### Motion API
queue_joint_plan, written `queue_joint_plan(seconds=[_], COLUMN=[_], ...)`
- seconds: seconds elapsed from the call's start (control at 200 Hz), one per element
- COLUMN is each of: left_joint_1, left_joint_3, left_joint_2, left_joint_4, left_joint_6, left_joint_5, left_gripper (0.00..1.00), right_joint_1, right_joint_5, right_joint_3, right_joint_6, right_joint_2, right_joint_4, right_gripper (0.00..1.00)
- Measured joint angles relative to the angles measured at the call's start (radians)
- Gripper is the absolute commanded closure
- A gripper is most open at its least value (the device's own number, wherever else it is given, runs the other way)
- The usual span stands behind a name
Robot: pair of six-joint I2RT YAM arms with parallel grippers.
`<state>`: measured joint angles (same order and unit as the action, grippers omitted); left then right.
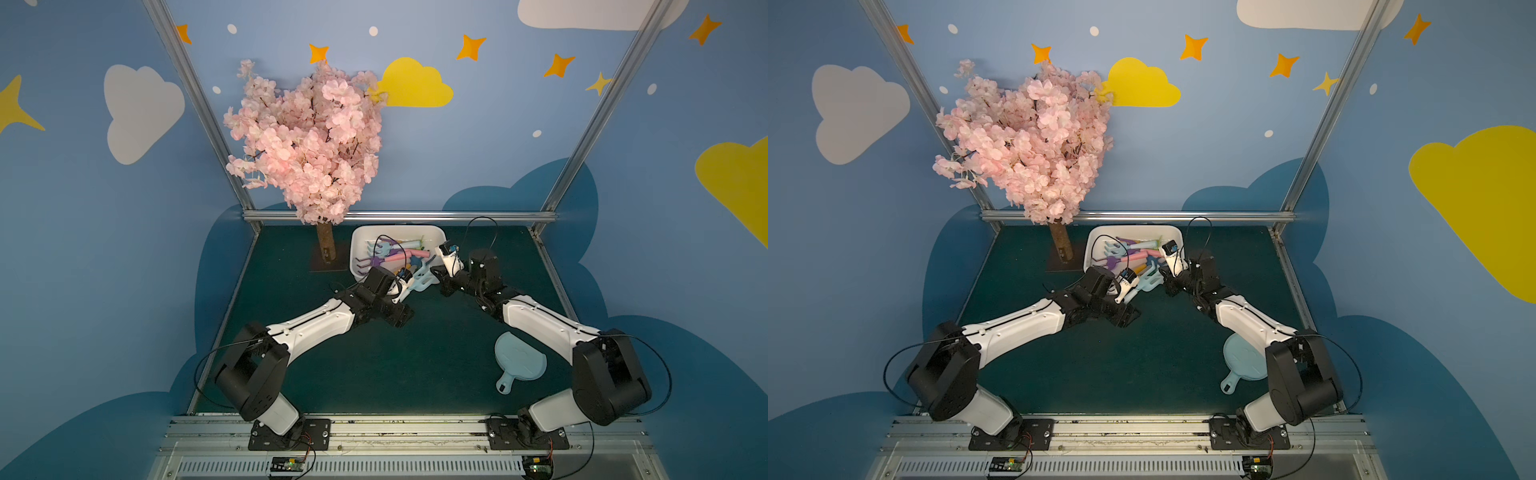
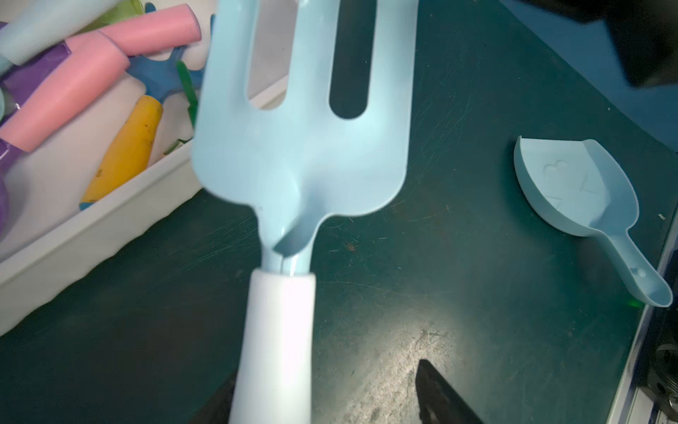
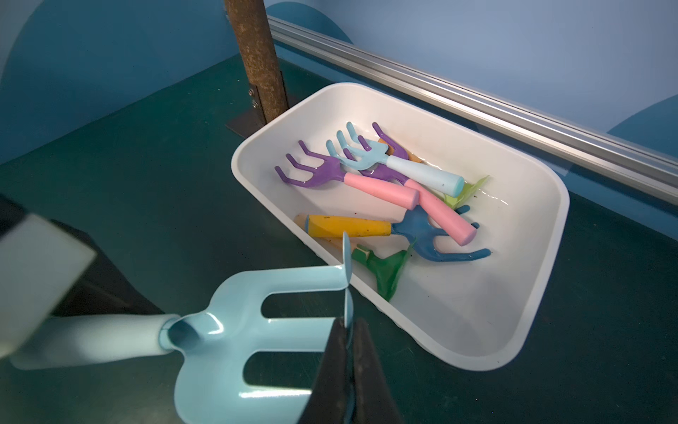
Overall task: Take the hand rake out of the storage box
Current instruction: Pick up the rake from the storage box.
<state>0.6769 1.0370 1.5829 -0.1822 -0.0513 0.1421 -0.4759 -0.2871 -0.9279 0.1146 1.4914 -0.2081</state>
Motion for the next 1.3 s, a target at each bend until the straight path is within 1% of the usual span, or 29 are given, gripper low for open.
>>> queue_joint_plan(seconds=[0.065, 0.13, 0.22, 0.295, 0.35, 0.486, 0.651, 0.736, 0.781, 0.811, 0.851, 0.886, 0.921, 0.936, 1.021, 1.116, 1.146, 1.226, 1.251, 1.301], left_joint_1=[0.004, 0.005, 0.006, 0.007, 0.007, 0.008, 0.01, 0.013, 0.016, 0.018, 0.02, 0.022, 0.022, 0.022, 0.019, 0.017, 0.017, 0.015, 0.015, 0.011], left_joint_3=[0.003, 0.008, 0.01, 0.01, 0.01, 0.008, 0.032, 0.05, 0.051, 0.051, 0.051, 0.051, 0.051, 0.051, 0.057, 0.06, 0.06, 0.06, 0.06, 0.06], left_joint_2=[0.001, 0.001, 0.001, 0.001, 0.001, 0.001, 0.017, 0.028, 0.028, 0.028, 0.029, 0.029, 0.031, 0.032, 0.042, 0.047, 0.047, 0.047, 0.047, 0.047], left_joint_4=[0.002, 0.003, 0.009, 0.011, 0.014, 0.027, 0.031, 0.024, 0.021, 0.02, 0.019, 0.019, 0.019, 0.02, 0.017, 0.015, 0.013, 0.007, 0.004, -0.008], left_joint_6=[0.004, 0.004, 0.007, 0.006, 0.003, -0.005, -0.018, -0.02, -0.021, -0.023, -0.026, -0.028, -0.032, -0.035, -0.055, -0.075, -0.082, -0.101, -0.109, -0.132], left_joint_5=[-0.003, -0.004, -0.008, -0.008, -0.01, -0.002, 0.035, 0.047, 0.055, 0.062, 0.071, 0.077, 0.083, 0.084, 0.082, 0.082, 0.079, 0.06, 0.052, 0.037], left_gripper=[0.45, 0.55, 0.64, 0.67, 0.71, 0.71, 0.87, 0.89, 0.92, 0.97, 0.97, 0.97, 0.97, 0.97, 0.97, 0.97, 0.97, 0.97, 0.97, 0.97], right_joint_1=[-0.001, -0.001, -0.003, -0.005, -0.005, -0.006, -0.005, -0.002, -0.002, -0.002, -0.002, -0.002, -0.002, -0.002, -0.004, -0.005, -0.005, -0.005, -0.005, -0.005], right_joint_5=[-0.016, -0.029, -0.042, -0.046, -0.047, -0.05, -0.027, -0.006, 0.0, 0.004, 0.008, 0.011, 0.014, 0.016, 0.02, 0.03, 0.033, 0.045, 0.047, 0.051], right_joint_3=[0.003, 0.017, 0.046, 0.054, 0.054, 0.055, 0.088, 0.111, 0.126, 0.134, 0.143, 0.149, 0.152, 0.153, 0.155, 0.165, 0.171, 0.194, 0.201, 0.211], right_joint_6=[0.005, 0.01, 0.019, 0.025, 0.028, 0.029, 0.032, 0.032, 0.028, 0.024, 0.019, 0.013, 0.007, -0.002, -0.013, -0.029, -0.034, -0.048, -0.052, -0.051], right_joint_2=[-0.003, -0.011, -0.035, -0.045, -0.047, -0.054, -0.116, -0.151, -0.169, -0.181, -0.193, -0.201, -0.206, -0.208, -0.221, -0.237, -0.242, -0.257, -0.261, -0.267], right_joint_4=[-0.008, -0.018, -0.027, -0.027, -0.027, -0.017, -0.01, -0.013, -0.014, -0.013, -0.013, -0.012, -0.011, -0.012, -0.01, -0.011, -0.011, -0.015, -0.014, -0.011], right_gripper=[1.0, 1.0, 1.0, 1.0, 1.0, 1.0, 1.0, 1.0, 0.96, 0.96, 0.95, 0.91, 0.83, 0.81, 0.76, 0.59, 0.51, 0.16, 0.1, 0.08])
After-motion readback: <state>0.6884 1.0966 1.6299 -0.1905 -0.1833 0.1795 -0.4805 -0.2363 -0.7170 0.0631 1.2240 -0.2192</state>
